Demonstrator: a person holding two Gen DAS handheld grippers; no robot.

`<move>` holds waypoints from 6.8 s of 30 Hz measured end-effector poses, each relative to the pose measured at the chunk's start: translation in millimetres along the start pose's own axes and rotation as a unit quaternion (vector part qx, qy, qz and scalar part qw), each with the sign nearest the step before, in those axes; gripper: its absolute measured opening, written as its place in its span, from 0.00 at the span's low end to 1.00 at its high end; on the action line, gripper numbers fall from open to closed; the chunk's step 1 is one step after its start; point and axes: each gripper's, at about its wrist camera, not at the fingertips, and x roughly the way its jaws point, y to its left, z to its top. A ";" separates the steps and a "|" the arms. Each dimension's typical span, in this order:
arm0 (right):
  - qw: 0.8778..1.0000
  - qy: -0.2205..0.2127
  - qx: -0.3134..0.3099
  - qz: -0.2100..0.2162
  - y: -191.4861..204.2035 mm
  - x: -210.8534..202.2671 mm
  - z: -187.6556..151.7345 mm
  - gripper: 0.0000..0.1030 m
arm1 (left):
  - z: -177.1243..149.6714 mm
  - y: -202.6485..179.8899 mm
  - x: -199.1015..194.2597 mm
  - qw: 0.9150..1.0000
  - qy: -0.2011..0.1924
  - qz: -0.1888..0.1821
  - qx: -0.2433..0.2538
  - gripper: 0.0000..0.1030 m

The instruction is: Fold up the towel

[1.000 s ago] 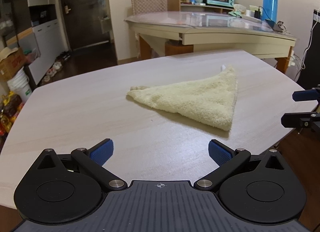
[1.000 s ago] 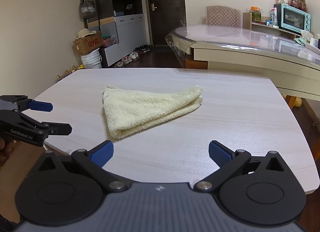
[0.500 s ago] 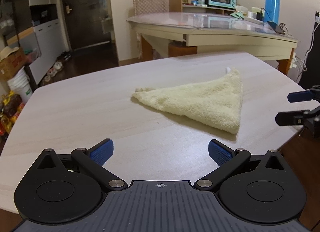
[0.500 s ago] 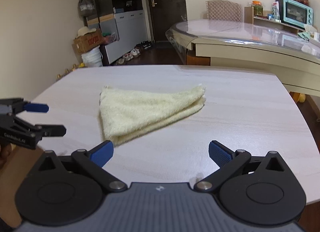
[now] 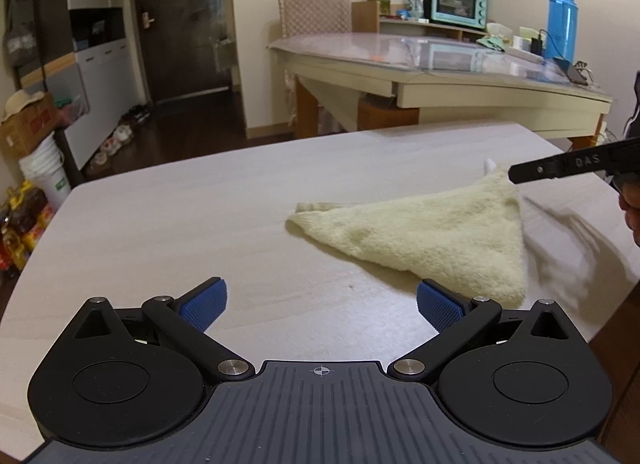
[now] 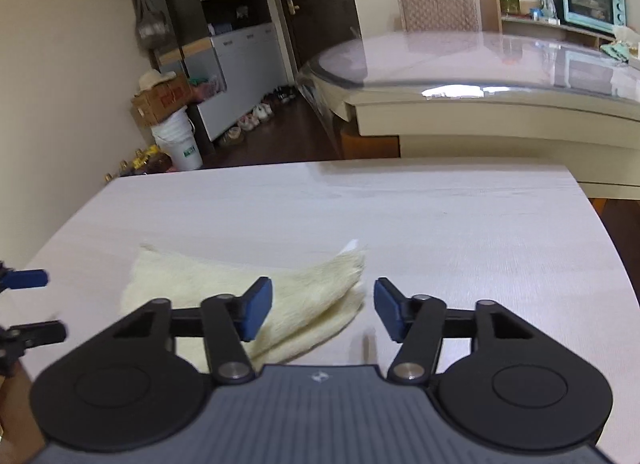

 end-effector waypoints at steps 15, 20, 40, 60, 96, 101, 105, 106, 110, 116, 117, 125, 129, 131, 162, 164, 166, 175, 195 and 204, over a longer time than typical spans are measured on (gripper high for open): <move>0.989 -0.077 -0.115 0.048 57.5 -50.4 -0.4 0.12 | -2.9 30.5 0.0 0.999 0.000 0.043 -0.006 1.00; 0.966 -0.068 -0.143 0.203 132.3 -81.1 -19.5 0.12 | -4.5 65.2 -13.0 0.996 -0.009 0.086 -0.019 1.00; 0.949 0.022 -0.246 0.198 191.3 4.5 -19.7 0.40 | -19.2 103.8 -10.0 0.996 -0.002 0.077 -0.040 1.00; 0.949 0.057 -0.265 0.163 185.5 92.7 6.7 0.02 | -13.6 102.8 4.8 0.998 -0.011 0.040 -0.047 1.00; 0.980 0.004 -0.159 0.117 93.2 5.9 -28.9 0.54 | 31.8 15.3 70.2 0.969 0.016 -0.184 0.162 0.03; 0.980 0.000 -0.152 0.128 86.0 9.5 -22.8 0.56 | 27.6 1.5 56.5 0.962 -0.002 -0.199 0.187 0.03; 0.976 0.009 -0.144 0.165 84.4 17.1 -10.2 0.59 | 17.3 -12.6 36.5 0.953 -0.029 -0.212 0.214 0.03; 0.974 0.011 -0.144 0.176 84.6 18.8 -7.6 0.60 | 12.6 -14.0 24.3 0.948 -0.035 -0.217 0.230 0.03; 0.956 0.027 -0.183 0.225 89.8 24.6 -2.8 0.60 | -1.6 -31.9 15.9 0.932 -0.040 -0.222 0.284 0.03; 0.924 0.071 -0.265 0.266 92.8 29.3 -5.7 0.60 | -13.8 -33.2 9.2 0.918 -0.040 -0.239 0.313 0.04; 0.919 0.079 -0.273 0.272 92.9 31.2 -5.5 0.60 | -15.8 -31.4 7.9 0.917 -0.040 -0.244 0.312 0.04; 0.897 0.128 -0.288 0.309 99.7 49.9 -15.2 0.54 | -31.6 -14.3 -5.9 0.915 -0.038 -0.268 0.300 0.13; 0.895 0.132 -0.288 0.313 105.2 52.8 -22.9 0.48 | -38.7 -1.9 -18.2 0.925 -0.042 -0.248 0.285 0.15; 0.899 0.128 -0.282 0.309 105.8 51.5 -25.2 0.26 | -43.9 9.4 -29.1 0.934 -0.050 -0.228 0.270 0.17; 0.962 -0.013 -0.168 0.215 55.8 -126.8 -70.7 0.04 | -150.0 -13.3 -68.6 0.894 -0.098 -0.148 0.411 0.47; 0.962 -0.014 -0.169 0.214 57.7 -130.0 -72.6 0.04 | -158.8 -15.7 -65.5 0.883 -0.109 -0.126 0.438 0.36; 0.962 -0.014 -0.170 0.211 57.7 -133.1 -75.3 0.04 | -164.8 -19.7 -60.9 0.868 -0.125 -0.102 0.469 0.31; 0.965 -0.018 -0.157 0.212 58.7 -142.2 -76.1 0.04 | -197.4 -38.1 -47.9 0.793 -0.169 -0.037 0.584 0.32; 0.966 -0.036 -0.119 0.227 39.7 -145.2 -77.4 0.04 | -118.3 4.0 -92.1 0.858 -0.136 -0.153 0.471 0.01; 0.961 -0.058 -0.122 0.241 43.3 -152.0 -62.0 0.04 | -135.2 -21.4 -76.5 0.841 -0.133 -0.164 0.497 0.30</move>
